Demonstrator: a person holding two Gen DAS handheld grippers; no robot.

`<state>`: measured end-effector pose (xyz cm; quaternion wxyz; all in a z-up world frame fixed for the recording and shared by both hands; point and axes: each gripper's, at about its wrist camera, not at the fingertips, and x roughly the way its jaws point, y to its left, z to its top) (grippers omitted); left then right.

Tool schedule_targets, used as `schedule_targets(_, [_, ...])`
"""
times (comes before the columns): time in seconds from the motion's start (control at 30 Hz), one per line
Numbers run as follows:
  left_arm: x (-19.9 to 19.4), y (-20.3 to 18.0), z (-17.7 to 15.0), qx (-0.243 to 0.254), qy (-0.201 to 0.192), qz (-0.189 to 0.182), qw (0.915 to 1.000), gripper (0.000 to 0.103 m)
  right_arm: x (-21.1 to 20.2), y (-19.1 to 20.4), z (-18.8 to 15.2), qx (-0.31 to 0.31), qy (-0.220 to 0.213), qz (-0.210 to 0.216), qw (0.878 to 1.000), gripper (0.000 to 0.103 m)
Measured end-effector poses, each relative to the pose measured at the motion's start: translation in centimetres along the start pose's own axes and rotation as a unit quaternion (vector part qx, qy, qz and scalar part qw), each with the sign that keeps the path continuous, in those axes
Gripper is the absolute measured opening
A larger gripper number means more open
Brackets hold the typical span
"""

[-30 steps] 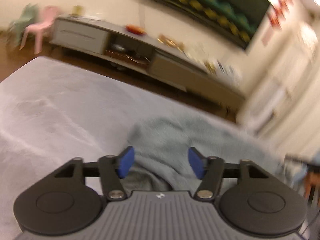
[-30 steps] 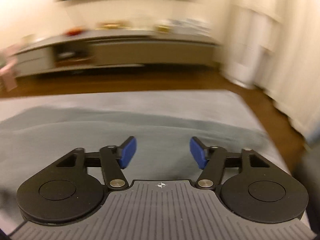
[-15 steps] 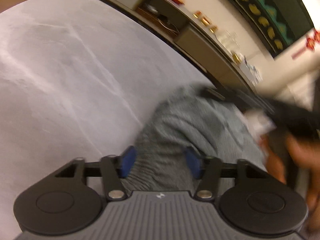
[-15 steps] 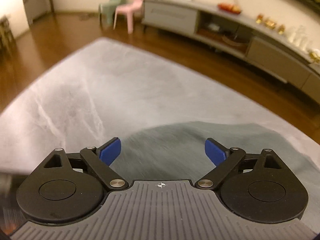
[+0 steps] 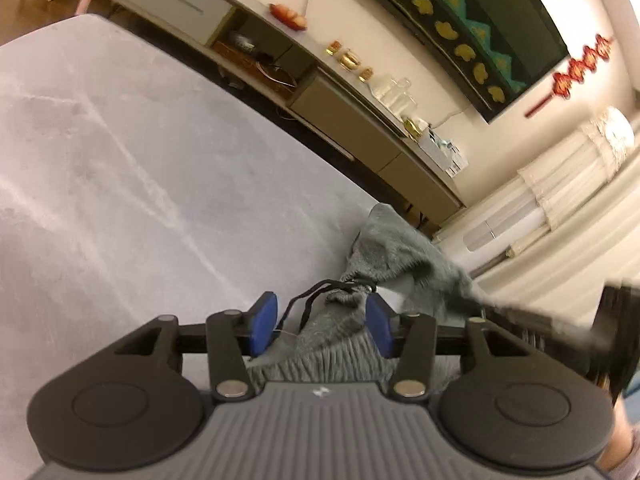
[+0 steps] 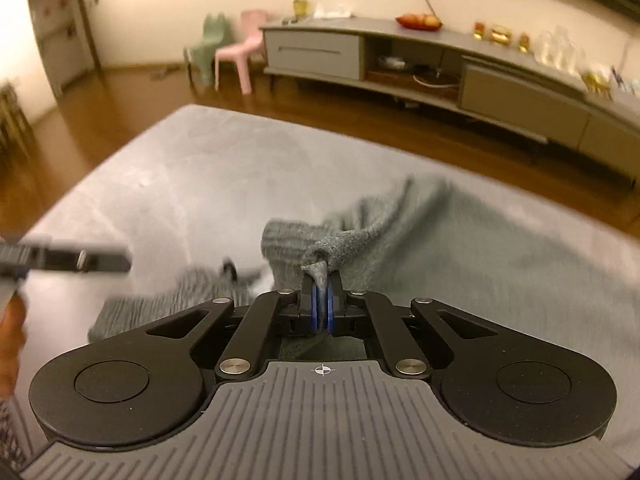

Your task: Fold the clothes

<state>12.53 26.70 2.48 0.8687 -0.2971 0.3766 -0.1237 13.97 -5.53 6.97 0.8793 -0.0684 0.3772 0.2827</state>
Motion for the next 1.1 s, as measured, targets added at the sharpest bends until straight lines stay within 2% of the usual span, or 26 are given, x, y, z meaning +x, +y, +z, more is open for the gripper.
schedule_targets(0.03, [0.6,-1.0,-0.2,0.013,0.009,-0.002,0.9999,0.053,-0.7,-0.5,-1.4,0.007,-0.004,0.004,1.0,0.0])
schedule_targets(0.13, [2.4,-5.4,-0.4,0.071,0.032,-0.006,0.997,0.065,-1.7,-1.8,-5.0,0.022,-0.009,0.023,0.999,0.0])
schedule_targets(0.17, [3.2,-7.0,-0.5,0.089,0.037,-0.004,0.9953,0.075,-1.8,-2.2,-6.0,0.026,-0.011,0.029,0.999,0.0])
schedule_targets(0.2, [4.0,-8.6,-0.6,0.105,0.042,-0.001,0.9936,0.09,-0.9,-2.3,-6.7,0.026,-0.014,0.032,0.999,0.0])
schedule_targets(0.27, [6.0,-11.1,-1.4,0.129,0.055,0.008,0.9901,0.099,-0.5,-3.4,-7.5,0.031,-0.015,0.026,0.999,0.0])
schedule_targets(0.33, [8.2,-12.4,-2.5,0.148,0.068,0.032,0.9861,0.098,-1.0,-5.0,-7.8,0.04,-0.014,0.012,0.999,0.0])
schedule_targets(0.37, [9.4,-12.6,-2.9,0.156,0.074,0.049,0.9838,0.093,-1.3,-5.7,-8.0,0.045,-0.013,0.004,0.999,0.0])
schedule_targets(0.43, [11.7,-13.0,-3.5,0.169,0.086,0.087,0.978,0.068,-1.9,-7.3,-8.3,0.054,-0.012,-0.01,0.998,0.008])
schedule_targets(0.47, [12.7,-13.2,-3.5,0.175,0.09,0.101,0.9751,0.036,-2.2,-8.1,-8.4,0.059,-0.011,-0.018,0.998,0.009])
schedule_targets(0.5, [13.0,-13.3,-3.2,0.18,0.087,0.108,0.9739,0.018,-2.5,-8.9,-8.6,0.063,-0.01,-0.025,0.998,0.011])
schedule_targets(0.57, [10.1,-13.6,-1.1,0.182,0.018,0.109,0.9771,0.009,-3.0,-10.5,-8.9,0.072,-0.009,-0.039,0.997,0.016])
schedule_targets(0.6, [8.3,-13.8,0.1,0.183,-0.024,0.108,0.977,0.009,-3.3,-11.3,-9.1,0.077,-0.008,-0.047,0.996,0.018])
schedule_targets(0.63, [5.7,-13.3,1.7,0.172,-0.082,0.106,0.9759,0.009,-3.6,-12.1,-9.2,0.082,-0.007,-0.054,0.995,0.024])
schedule_targets(0.67, [2.7,-12.4,3.4,0.153,-0.15,0.104,0.9711,0.009,-3.9,-12.9,-9.4,0.086,-0.007,-0.061,0.994,0.027])
schedule_targets(0.7, [0.8,-11.0,5.1,0.133,-0.197,0.135,0.9619,0.012,-4.2,-13.7,-9.6,0.091,-0.006,-0.068,0.994,0.031])
schedule_targets(0.73, [0.5,-9.2,6.8,0.114,-0.2,0.186,0.9554,0.013,-4.4,-14.6,-9.7,0.097,-0.004,-0.076,0.992,0.031])
schedule_targets(0.77, [1.3,-7.1,7.8,0.093,-0.171,0.214,0.9573,0.013,-4.3,-16.2,-10.1,0.112,0.009,-0.089,0.99,0.031])
schedule_targets(0.83, [2.2,-5.1,7.9,0.067,-0.134,0.217,0.9646,0.013,-4.8,-18.6,-10.8,0.132,0.026,-0.108,0.985,0.031])
schedule_targets(0.87, [2.5,-4.4,7.7,0.057,-0.119,0.216,0.9675,0.017,-5.3,-19.5,-11.3,0.138,0.032,-0.114,0.983,0.031])
schedule_targets(0.9, [2.8,-3.7,7.5,0.047,-0.105,0.214,0.97,0.025,-5.9,-20.3,-11.7,0.144,0.035,-0.12,0.982,0.035])
schedule_targets(0.93, [3.1,-3.0,7.4,0.037,-0.09,0.212,0.9723,0.029,-7.1,-20.8,-12.3,0.144,0.03,-0.129,0.981,0.045])
schedule_targets(0.97, [3.5,-2.4,7.2,0.027,-0.076,0.211,0.9742,0.036,-8.4,-21.3,-12.9,0.144,0.024,-0.138,0.98,0.05])
schedule_targets(1.0, [3.1,-2.3,7.0,0.023,-0.075,0.208,0.975,0.044,-9.6,-21.7,-13.6,0.144,0.018,-0.147,0.978,0.056])
schedule_targets(1.07, [1.7,-3.0,6.6,0.025,-0.085,0.204,0.9749,0.053,-12.2,-23.0,-15.5,0.155,0.002,-0.178,0.972,0.063])
schedule_targets(1.1, [0.9,-3.6,5.9,0.024,-0.086,0.208,0.9741,0.053,-13.4,-23.8,-16.6,0.167,-0.007,-0.197,0.966,0.068])
